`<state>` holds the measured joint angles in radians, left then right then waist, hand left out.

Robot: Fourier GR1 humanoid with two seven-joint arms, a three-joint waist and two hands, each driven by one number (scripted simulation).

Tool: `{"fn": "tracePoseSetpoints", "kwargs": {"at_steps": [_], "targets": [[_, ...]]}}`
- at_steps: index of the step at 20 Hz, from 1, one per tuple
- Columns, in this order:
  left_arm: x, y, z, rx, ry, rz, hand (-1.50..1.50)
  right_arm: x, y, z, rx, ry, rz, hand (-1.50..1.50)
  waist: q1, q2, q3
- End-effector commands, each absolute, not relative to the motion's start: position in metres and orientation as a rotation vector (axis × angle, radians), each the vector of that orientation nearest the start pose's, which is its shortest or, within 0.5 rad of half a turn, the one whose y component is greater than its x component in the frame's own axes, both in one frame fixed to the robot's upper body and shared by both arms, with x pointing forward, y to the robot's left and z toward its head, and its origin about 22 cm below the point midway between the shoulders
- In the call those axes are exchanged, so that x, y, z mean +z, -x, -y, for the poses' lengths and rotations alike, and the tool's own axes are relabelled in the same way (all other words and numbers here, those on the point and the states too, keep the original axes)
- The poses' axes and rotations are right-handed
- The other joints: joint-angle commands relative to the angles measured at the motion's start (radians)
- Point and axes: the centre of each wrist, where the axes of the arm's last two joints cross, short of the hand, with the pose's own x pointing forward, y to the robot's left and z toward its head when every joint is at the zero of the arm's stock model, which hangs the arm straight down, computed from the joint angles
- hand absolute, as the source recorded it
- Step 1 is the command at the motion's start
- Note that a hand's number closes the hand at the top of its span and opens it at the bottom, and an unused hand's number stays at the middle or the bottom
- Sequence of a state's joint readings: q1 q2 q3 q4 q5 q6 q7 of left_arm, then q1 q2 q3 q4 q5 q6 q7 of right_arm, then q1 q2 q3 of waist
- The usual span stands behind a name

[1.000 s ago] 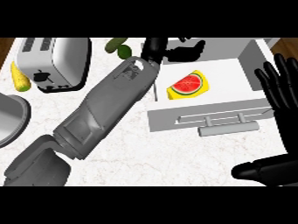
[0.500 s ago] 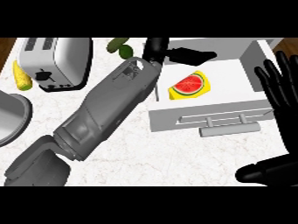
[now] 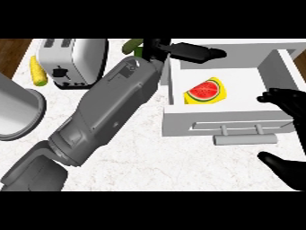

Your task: Pick up the cup, place it into the drawer and close the drawer

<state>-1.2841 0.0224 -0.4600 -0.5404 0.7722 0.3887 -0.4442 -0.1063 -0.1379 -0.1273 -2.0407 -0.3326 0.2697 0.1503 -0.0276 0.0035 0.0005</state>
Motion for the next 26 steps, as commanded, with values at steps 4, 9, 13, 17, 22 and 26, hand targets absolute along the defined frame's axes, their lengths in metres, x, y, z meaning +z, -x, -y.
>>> {"fn": "tracePoseSetpoints", "kwargs": {"at_steps": [4, 9, 13, 17, 22, 26], "targets": [[0.153, -0.421, -0.052, 0.023, 0.312, 1.960, -1.50, 0.152, -0.201, 0.275, 0.468, -0.172, 1.963, 1.50, 0.043, -0.020, -0.002], [0.150, -0.415, -0.114, 0.095, 0.275, 1.917, -1.50, 0.150, -0.208, 0.289, 0.551, -0.096, 1.924, 1.50, 0.064, -0.021, -0.001], [0.113, -0.389, -0.147, 0.130, 0.261, 1.891, -1.50, 0.142, -0.215, 0.275, 0.621, -0.025, 1.889, 1.50, 0.064, -0.013, -0.001], [0.116, -0.362, -0.190, 0.145, 0.251, 1.889, -1.50, 0.130, -0.217, 0.264, 0.604, -0.011, 1.831, 1.50, 0.057, -0.012, 0.000], [0.095, -0.336, -0.222, 0.172, 0.258, 1.911, -1.50, 0.122, -0.233, 0.255, 0.776, 0.117, 1.804, 1.50, 0.051, -0.006, -0.001], [0.090, -0.318, -0.240, 0.155, 0.295, 1.887, -1.50, 0.118, -0.238, 0.256, 1.048, 0.278, 1.790, 1.50, 0.067, -0.007, 0.000]]}}
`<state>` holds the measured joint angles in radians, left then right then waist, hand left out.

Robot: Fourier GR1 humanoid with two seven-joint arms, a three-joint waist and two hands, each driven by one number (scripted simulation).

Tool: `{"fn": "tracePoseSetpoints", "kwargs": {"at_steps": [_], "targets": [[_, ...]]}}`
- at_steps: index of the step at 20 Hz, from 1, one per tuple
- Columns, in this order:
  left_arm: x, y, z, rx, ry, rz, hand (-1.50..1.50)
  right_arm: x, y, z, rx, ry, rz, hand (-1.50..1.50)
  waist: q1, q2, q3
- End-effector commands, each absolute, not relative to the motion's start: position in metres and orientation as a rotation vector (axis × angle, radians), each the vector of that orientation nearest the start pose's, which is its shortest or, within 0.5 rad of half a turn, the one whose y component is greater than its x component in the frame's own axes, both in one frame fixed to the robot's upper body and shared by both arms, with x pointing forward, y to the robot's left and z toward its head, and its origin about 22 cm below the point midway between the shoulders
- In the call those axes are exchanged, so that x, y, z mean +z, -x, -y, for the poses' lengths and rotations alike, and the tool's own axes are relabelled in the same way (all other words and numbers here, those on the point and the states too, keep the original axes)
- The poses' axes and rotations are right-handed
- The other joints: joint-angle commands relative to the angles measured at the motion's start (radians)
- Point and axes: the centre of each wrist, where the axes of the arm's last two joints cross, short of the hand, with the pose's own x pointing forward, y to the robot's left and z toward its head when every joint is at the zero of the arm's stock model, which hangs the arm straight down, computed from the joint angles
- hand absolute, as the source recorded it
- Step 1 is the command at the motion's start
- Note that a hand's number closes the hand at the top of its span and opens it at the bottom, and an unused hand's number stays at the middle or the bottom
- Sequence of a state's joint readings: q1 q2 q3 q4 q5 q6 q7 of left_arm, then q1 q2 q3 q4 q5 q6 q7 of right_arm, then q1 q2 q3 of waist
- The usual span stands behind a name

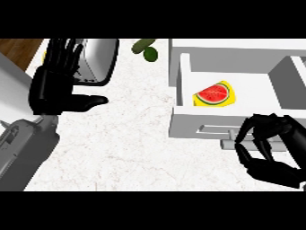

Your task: Pick up the cup, place it into the drawer and close the drawer

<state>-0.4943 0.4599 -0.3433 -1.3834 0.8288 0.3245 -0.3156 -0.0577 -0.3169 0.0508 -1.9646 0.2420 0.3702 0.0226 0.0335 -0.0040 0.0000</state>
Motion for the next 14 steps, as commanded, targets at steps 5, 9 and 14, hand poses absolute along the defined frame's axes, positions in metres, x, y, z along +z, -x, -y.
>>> {"fn": "tracePoseSetpoints", "kwargs": {"at_steps": [5, 9, 14], "targets": [[0.068, -0.297, -0.284, 0.174, 0.261, 1.886, -1.50, 0.086, -0.264, 0.241, 1.151, 0.387, 1.719, 1.50, -0.006, 0.006, 0.000], [0.067, -0.294, -0.297, 0.186, 0.240, 1.887, -1.50, 0.059, -0.291, 0.238, 1.183, 0.401, 1.694, 1.50, -0.019, 0.006, 0.000], [0.044, -0.269, -0.313, 0.185, 0.243, 1.882, -1.50, 0.010, -0.299, 0.217, 1.236, 0.443, 1.610, -1.50, -0.016, 0.007, 0.000]]}}
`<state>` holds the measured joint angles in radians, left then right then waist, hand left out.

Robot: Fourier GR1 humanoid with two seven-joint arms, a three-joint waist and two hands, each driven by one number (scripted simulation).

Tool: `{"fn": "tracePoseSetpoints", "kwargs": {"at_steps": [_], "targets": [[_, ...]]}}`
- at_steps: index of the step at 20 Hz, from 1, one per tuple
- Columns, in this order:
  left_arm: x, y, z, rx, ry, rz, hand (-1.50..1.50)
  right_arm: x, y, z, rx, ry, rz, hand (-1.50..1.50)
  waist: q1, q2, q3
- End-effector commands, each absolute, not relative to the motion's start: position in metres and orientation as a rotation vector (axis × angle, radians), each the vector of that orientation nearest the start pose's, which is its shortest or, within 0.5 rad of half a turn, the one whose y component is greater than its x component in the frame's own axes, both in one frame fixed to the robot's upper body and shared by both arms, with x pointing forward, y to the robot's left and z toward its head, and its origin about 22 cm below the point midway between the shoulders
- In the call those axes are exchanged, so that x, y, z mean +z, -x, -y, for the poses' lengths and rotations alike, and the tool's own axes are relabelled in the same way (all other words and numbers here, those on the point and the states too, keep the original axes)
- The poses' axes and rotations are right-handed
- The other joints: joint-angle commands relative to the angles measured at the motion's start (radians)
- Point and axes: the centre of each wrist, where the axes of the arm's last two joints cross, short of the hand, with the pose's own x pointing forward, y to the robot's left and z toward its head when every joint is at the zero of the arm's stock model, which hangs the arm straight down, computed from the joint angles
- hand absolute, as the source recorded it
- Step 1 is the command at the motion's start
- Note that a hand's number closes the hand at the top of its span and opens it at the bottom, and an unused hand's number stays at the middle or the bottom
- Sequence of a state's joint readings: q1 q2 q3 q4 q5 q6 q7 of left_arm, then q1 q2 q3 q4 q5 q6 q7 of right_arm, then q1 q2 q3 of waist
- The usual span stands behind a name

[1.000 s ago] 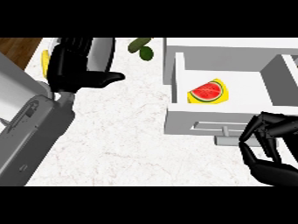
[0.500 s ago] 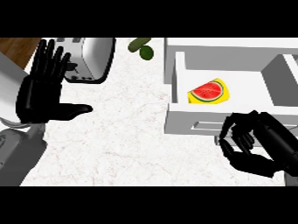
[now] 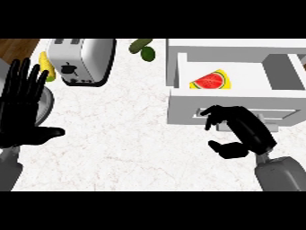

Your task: Pick up the cup, place it into the drawer and close the drawer

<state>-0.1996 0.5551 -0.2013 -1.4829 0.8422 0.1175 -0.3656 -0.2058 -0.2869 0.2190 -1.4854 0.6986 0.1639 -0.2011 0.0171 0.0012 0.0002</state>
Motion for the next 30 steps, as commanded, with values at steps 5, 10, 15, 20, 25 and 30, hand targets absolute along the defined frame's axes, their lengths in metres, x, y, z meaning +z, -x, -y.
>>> {"fn": "tracePoseSetpoints", "kwargs": {"at_steps": [5, 10, 15, 20, 25, 30], "targets": [[0.045, -0.261, -0.338, 0.187, 0.249, 1.887, -1.50, 0.004, -0.333, 0.222, 1.289, 0.462, 1.543, -1.50, -0.002, 0.001, 0.000], [0.046, -0.260, -0.344, 0.192, 0.245, 1.894, -1.50, -0.020, -0.354, 0.207, 1.256, 0.439, 1.524, -1.50, -0.003, 0.002, 0.000], [0.040, -0.255, -0.339, 0.200, 0.272, 1.886, -1.50, -0.013, -0.387, 0.242, 1.210, 0.394, 1.529, -1.50, 0.009, 0.006, 0.001], [0.029, -0.256, -0.344, 0.201, 0.287, 1.856, -1.50, 0.003, -0.407, 0.263, 1.185, 0.364, 1.505, -1.50, 0.018, 0.011, 0.001], [0.046, -0.269, -0.345, 0.179, 0.315, 1.889, -1.50, 0.037, -0.431, 0.267, 1.187, 0.393, 1.502, -1.50, 0.047, 0.023, 0.002], [0.038, -0.268, -0.338, 0.144, 0.318, 1.883, -1.50, 0.035, -0.428, 0.284, 1.156, 0.398, 1.488, -1.50, 0.062, 0.033, 0.003]]}}
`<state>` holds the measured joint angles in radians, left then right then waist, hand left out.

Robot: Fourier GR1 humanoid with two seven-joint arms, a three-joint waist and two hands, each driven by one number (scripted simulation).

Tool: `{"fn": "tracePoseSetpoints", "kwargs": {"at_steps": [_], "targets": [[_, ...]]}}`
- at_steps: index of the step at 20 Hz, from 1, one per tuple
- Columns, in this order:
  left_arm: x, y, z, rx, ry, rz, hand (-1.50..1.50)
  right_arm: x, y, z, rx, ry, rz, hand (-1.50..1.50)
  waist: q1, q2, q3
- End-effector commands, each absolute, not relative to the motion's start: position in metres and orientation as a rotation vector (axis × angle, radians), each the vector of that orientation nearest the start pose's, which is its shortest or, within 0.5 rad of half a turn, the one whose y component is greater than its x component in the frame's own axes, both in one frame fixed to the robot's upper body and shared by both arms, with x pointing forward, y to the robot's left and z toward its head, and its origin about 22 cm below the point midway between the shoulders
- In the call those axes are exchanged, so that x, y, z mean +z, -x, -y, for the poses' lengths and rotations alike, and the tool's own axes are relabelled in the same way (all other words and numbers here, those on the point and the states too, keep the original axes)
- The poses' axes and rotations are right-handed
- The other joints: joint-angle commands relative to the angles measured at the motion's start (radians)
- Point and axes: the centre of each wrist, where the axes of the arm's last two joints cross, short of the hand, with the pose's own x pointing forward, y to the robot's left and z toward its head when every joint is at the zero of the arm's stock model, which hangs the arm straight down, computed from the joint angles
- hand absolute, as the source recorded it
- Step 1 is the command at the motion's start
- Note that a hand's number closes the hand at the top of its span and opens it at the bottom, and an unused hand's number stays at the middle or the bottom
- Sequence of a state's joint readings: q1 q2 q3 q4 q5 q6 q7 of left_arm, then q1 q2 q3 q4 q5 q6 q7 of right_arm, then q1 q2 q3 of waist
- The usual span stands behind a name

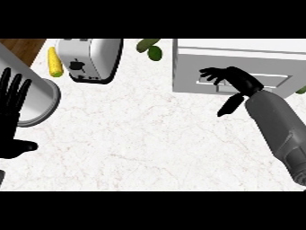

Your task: Pick up the cup, place it into the drawer and close the drawer

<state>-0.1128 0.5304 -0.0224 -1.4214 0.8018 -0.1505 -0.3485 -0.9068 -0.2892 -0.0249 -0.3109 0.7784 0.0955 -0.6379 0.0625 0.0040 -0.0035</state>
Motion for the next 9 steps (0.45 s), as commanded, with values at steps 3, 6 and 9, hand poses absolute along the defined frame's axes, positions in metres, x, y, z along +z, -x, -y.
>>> {"fn": "tracePoseSetpoints", "kwargs": {"at_steps": [3, 6, 9], "targets": [[0.046, -0.279, -0.342, 0.139, 0.308, 1.895, -1.50, 0.041, -0.430, 0.291, 1.189, 0.412, 1.486, -1.50, 0.019, 0.037, 0.007], [0.039, -0.276, -0.331, 0.129, 0.337, 1.895, -1.50, 0.049, -0.437, 0.278, 1.147, 0.402, 1.490, -1.50, 0.032, 0.037, 0.007], [0.033, -0.273, -0.337, 0.139, 0.312, 1.887, -1.50, 0.041, -0.433, 0.283, 1.146, 0.408, 1.496, -1.50, 0.027, 0.034, 0.006]]}}
